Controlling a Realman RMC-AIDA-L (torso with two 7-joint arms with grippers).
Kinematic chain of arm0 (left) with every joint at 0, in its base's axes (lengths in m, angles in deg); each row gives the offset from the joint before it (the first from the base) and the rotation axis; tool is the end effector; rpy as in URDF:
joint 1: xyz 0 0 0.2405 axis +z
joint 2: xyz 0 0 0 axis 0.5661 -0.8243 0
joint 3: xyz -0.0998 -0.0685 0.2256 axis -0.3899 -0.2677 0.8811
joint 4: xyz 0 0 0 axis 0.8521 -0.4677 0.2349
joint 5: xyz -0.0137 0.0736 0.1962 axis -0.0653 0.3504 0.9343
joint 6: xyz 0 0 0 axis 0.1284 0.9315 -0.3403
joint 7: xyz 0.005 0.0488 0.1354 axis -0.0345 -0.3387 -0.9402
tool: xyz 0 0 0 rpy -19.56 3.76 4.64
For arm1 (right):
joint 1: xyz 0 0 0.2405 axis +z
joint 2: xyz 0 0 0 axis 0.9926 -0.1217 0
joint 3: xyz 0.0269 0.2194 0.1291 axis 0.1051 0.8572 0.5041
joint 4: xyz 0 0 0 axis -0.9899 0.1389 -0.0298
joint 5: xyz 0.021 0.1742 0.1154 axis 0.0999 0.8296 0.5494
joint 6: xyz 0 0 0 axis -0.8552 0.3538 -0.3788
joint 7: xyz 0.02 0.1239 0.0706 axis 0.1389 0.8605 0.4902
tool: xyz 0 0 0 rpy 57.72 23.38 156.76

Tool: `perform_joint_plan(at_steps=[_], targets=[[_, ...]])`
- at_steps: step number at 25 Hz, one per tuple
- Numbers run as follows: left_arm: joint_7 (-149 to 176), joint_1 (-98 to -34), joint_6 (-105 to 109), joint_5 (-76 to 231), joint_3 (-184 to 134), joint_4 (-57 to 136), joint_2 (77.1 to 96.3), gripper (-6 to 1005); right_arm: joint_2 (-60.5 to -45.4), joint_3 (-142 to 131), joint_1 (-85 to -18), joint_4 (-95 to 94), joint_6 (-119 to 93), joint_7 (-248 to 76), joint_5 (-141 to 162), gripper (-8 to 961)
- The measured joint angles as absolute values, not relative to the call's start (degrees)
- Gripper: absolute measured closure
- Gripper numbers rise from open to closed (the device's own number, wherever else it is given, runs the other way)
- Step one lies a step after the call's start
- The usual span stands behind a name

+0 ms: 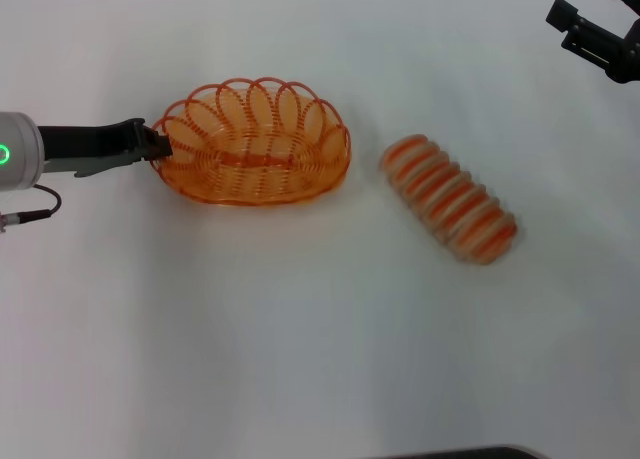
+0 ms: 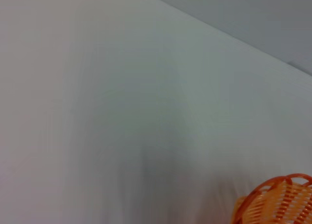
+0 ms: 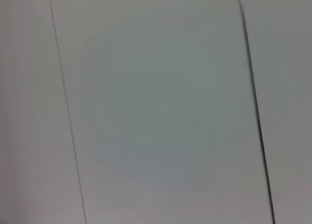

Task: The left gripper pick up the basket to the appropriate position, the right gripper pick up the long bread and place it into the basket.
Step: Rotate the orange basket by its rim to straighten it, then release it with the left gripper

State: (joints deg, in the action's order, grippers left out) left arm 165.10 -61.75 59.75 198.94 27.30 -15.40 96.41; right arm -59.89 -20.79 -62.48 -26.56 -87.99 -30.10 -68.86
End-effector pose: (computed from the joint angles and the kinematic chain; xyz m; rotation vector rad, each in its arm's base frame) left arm -0.2669 0.3617 -0.0200 -2.0494 -1.7500 -0.3220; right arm 0.3307 0.3072 0.0496 -2.0220 0.5894 0.9170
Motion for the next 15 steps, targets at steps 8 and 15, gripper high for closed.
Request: perform_joint_plan(at_steps=[8, 15], targets=[[166.8, -61.5, 57.99, 198.83, 29.41, -15.33, 96.39, 929, -59.89, -20.88, -62.44, -26.56, -87.99, -30.13, -68.86, 40], [167.47, -60.97, 56.94, 198.11, 30.21, -15.25, 96.4, 928, -59.89, -20.88, -62.44, -26.49, -88.0, -30.15, -68.96, 41]])
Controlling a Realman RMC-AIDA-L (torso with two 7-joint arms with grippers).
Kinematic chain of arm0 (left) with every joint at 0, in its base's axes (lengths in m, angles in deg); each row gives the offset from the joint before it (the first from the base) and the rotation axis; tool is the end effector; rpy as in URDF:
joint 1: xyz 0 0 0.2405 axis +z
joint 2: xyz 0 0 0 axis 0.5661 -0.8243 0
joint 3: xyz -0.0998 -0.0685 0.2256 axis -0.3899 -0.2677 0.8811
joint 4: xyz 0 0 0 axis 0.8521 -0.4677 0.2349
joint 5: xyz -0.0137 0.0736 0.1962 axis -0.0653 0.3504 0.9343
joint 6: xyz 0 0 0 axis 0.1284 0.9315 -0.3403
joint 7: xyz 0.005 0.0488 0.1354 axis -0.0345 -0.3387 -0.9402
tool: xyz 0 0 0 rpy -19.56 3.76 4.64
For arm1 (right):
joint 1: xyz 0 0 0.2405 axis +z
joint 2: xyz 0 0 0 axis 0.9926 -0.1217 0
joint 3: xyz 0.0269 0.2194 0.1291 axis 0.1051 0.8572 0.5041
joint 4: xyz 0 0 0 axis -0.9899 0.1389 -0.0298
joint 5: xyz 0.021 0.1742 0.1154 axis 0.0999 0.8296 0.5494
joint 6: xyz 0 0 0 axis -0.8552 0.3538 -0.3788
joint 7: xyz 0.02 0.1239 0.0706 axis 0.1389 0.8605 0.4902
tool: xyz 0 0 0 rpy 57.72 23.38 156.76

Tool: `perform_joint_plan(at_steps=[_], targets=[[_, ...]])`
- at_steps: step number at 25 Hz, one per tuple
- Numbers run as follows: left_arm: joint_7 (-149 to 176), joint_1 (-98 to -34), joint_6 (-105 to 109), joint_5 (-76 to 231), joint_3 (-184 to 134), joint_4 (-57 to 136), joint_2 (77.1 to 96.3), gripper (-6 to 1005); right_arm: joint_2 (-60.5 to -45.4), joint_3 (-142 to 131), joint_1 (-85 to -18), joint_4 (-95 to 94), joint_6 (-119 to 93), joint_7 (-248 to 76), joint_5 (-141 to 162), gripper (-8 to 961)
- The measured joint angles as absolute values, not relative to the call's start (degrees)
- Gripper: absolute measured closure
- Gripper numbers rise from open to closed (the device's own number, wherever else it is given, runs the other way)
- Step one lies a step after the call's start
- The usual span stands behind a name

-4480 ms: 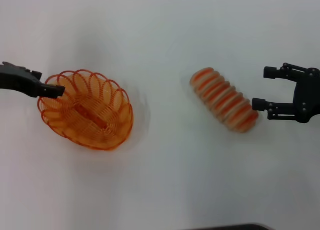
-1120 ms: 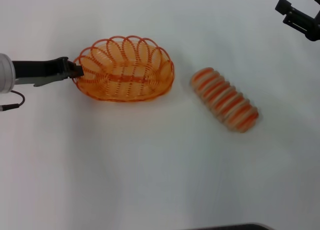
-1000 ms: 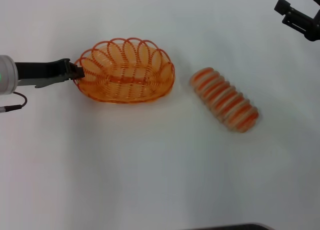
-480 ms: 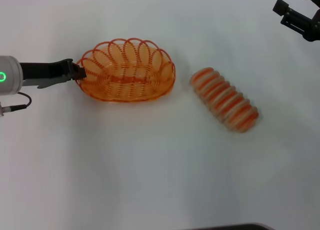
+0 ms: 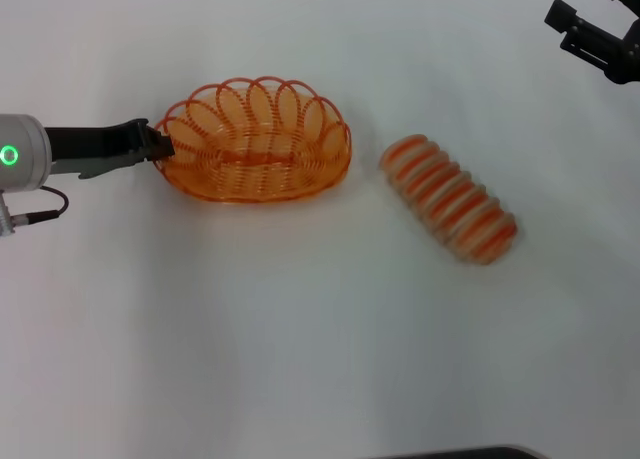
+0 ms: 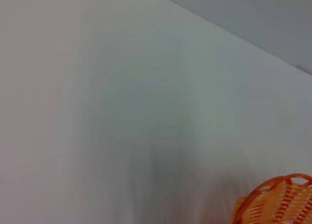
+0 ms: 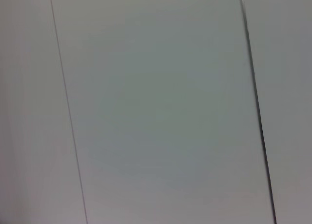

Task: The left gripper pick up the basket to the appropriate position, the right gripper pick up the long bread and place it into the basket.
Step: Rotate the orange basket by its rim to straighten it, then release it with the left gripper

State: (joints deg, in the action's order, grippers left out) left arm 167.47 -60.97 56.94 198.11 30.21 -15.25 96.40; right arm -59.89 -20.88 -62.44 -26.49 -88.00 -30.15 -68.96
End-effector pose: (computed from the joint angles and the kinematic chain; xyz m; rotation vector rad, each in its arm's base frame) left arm -0.2670 0.3621 -0.0255 -2.0146 -1.7655 -0.3274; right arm 0.3304 0.3073 0.0489 -2.0258 0.5890 0.9164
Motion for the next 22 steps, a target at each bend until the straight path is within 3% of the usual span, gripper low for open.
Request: perform_joint_plan(at_steps=[22], targets=[[168.2, -59.74, 57.76, 197.6, 30.06, -15.65, 96.37, 868, -59.89, -20.96, -62.41, -26.2, -88.46, -30.15, -69.25, 39]])
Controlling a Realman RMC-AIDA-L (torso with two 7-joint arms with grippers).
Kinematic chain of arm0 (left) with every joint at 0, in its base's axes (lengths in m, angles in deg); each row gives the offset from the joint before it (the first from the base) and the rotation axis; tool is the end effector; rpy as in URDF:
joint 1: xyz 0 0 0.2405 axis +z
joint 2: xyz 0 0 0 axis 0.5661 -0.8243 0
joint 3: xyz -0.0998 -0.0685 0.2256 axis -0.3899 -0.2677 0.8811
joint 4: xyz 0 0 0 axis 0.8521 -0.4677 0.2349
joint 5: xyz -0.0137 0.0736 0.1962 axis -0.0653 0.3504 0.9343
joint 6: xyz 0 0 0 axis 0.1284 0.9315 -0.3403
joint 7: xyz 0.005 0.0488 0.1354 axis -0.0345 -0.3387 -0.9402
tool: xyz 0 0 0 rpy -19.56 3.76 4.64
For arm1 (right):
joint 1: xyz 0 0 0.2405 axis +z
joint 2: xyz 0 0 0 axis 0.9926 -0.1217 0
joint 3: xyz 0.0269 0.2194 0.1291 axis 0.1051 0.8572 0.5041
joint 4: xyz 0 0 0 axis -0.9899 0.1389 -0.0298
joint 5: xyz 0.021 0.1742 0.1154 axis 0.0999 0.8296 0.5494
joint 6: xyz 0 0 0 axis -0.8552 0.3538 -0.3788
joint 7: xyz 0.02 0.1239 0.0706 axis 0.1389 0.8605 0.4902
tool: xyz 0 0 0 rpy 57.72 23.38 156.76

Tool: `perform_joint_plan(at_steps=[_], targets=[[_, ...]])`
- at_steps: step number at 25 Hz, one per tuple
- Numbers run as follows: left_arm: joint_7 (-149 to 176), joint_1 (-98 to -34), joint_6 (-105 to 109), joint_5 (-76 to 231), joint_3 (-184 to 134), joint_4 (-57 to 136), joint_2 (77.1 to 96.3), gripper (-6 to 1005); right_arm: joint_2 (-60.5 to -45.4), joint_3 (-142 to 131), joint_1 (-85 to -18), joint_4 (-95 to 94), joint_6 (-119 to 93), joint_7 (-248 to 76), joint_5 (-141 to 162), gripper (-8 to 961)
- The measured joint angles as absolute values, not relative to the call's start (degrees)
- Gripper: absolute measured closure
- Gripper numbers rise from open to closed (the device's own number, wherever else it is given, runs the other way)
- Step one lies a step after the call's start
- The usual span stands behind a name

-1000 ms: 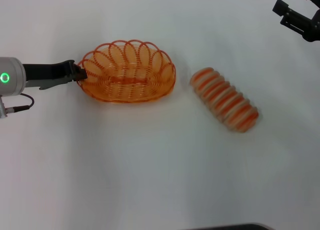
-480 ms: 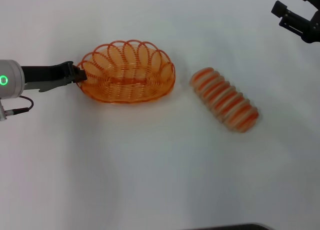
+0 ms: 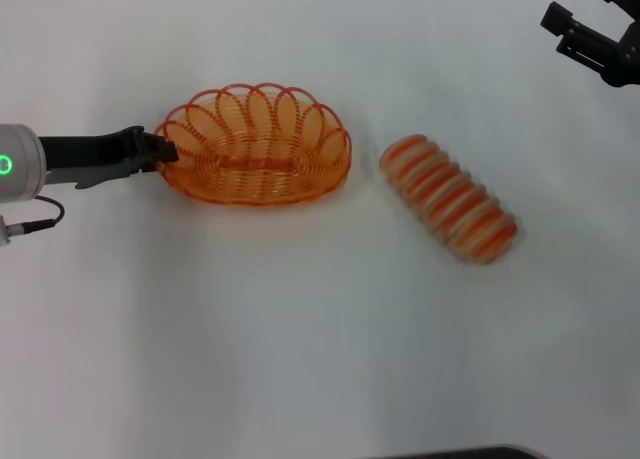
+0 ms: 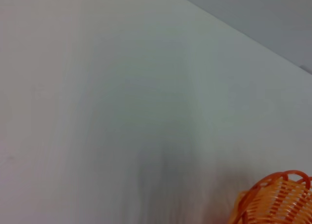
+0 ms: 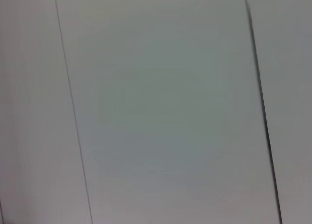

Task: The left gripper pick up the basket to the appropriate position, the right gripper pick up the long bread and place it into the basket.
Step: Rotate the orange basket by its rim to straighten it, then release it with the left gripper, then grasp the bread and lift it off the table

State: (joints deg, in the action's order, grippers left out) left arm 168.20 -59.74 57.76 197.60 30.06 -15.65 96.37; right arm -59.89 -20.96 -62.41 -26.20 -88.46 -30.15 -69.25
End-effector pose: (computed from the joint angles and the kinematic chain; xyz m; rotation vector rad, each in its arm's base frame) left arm -0.2723 0.3561 -0.0244 -1.9927 -1.8042 -0.3350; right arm 0.3293 0.3063 0.0469 -2.0362 0.5896 0.9235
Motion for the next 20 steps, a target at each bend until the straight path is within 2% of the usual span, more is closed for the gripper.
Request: perform_joint_plan(at_steps=[2, 18, 20], targets=[[168.08, -59.57, 58.05, 197.6, 30.06, -16.29, 96.27, 855, -59.89, -20.96, -62.3, -26.0, -88.46, -30.15, -69.25, 39], [150.42, -58.61, 66.46, 188.85, 24.0, -21.82, 95.89, 202, -59.89, -20.9, -62.05, -25.69, -88.58, -28.9, -69.03, 39], [142.99, -58.24, 69.3, 185.12, 21.24, -21.92, 95.84, 185, -59.85, -20.92, -62.02, -26.08, -88.93, -27.29, -69.13, 39]])
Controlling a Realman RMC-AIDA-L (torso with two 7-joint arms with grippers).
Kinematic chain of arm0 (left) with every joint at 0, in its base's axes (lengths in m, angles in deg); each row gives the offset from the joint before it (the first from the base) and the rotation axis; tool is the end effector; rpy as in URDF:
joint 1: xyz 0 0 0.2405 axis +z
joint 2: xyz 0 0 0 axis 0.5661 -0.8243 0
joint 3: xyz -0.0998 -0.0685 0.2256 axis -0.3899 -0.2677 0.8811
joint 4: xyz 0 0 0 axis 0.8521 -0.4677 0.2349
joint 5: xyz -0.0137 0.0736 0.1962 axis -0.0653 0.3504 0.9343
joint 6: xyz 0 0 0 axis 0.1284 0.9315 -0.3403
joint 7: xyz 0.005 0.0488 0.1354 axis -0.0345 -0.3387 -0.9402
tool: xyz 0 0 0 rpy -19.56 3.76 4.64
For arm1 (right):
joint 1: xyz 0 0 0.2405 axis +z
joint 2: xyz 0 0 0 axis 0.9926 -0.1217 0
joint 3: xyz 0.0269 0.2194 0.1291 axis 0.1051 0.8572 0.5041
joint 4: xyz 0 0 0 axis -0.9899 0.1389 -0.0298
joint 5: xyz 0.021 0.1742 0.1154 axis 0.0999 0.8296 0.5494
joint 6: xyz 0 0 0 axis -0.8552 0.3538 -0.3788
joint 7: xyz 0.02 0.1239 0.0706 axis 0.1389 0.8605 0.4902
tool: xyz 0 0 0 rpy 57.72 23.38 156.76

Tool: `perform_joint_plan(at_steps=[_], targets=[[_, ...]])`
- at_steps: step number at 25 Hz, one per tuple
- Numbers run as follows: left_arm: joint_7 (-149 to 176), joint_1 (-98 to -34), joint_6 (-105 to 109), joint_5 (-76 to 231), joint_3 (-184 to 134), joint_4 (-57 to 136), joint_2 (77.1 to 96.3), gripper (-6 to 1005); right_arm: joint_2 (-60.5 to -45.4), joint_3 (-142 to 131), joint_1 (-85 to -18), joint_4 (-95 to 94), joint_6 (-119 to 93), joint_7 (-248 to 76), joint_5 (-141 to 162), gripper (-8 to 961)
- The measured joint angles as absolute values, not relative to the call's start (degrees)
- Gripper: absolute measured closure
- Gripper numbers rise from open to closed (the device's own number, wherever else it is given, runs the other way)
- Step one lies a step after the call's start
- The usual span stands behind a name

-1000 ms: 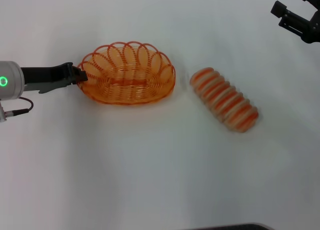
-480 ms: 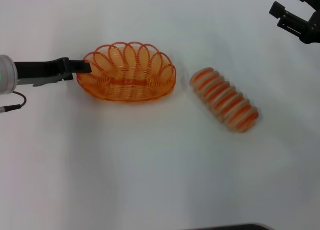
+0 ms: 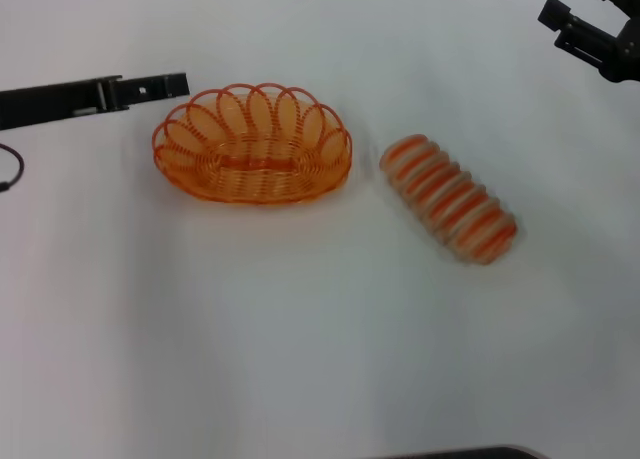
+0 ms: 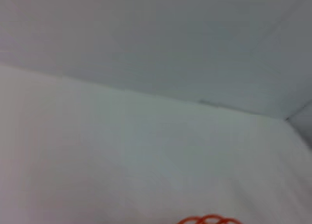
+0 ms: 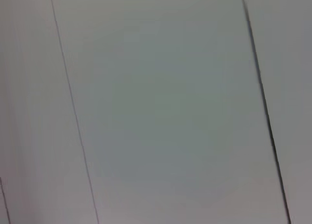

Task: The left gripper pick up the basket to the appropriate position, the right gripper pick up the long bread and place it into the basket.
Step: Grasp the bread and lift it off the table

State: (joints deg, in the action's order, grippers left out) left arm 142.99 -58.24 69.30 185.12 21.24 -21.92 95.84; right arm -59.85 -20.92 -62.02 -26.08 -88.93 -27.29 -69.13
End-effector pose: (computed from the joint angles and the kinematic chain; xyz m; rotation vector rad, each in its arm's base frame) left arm -0.2476 0.3533 0.0206 -2.3009 -1.3737 -0.5775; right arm 0.3264 0.3080 0.0472 -2.0342 0.6332 0.9661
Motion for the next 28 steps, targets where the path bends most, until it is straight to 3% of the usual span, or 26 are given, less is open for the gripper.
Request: perform_joint_plan(at_steps=[9, 15, 19, 28], targets=[[124.24, -57.2, 79.31, 185.88, 11.3, -22.0, 94.68, 125, -58.93, -23.63, -62.64, -38.49, -93.45, -6.95, -79.9, 38], [110.29, -55.23, 87.8, 185.45, 5.45, -19.63, 94.7, 123, -57.27, -24.85, -60.91, -45.97, -99.57, 5.7, -92.44, 38], [104.93, -54.01, 90.71, 185.14, 4.27, -17.91, 94.99, 123, -56.08, -26.36, -58.25, -46.48, -100.35, 12.76, -99.85, 39], [100.37, -52.95, 94.15, 184.93, 2.8, -16.42, 95.39, 124, -55.44, -29.92, -49.96, -46.86, -98.99, 32.35, -110.42, 40]])
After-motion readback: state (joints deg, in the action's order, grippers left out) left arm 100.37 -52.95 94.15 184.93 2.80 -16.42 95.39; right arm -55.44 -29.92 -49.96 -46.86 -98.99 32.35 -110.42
